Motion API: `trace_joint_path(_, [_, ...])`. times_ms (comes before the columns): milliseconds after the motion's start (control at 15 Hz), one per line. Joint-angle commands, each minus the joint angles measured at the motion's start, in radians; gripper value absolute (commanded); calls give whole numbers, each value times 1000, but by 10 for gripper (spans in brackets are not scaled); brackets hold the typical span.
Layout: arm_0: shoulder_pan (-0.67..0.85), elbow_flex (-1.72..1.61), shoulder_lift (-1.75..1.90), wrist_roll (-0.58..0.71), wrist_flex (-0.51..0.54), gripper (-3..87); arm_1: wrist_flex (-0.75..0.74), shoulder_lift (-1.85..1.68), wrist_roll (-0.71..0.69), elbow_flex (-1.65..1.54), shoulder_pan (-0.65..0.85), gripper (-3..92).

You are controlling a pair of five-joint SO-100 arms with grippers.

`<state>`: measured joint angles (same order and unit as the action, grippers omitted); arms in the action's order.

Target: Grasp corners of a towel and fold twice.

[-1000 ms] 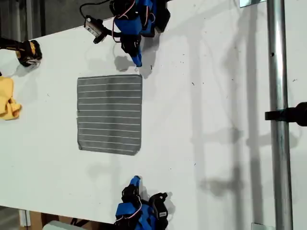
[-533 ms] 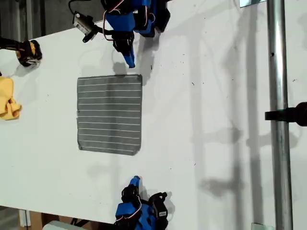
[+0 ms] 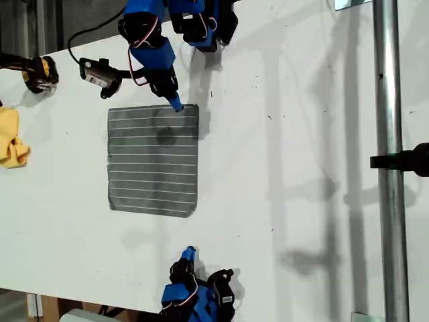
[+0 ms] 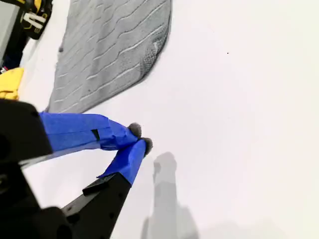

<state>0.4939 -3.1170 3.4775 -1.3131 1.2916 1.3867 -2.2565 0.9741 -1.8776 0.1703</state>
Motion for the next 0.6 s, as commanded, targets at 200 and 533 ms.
trace_joint_path(200, [11,0,2,-12,6,-17,123,138,-341,212,78,-2])
trace_joint_path(533, [9,0,2,-12,6,-17,209,227,-517,215,146,-2])
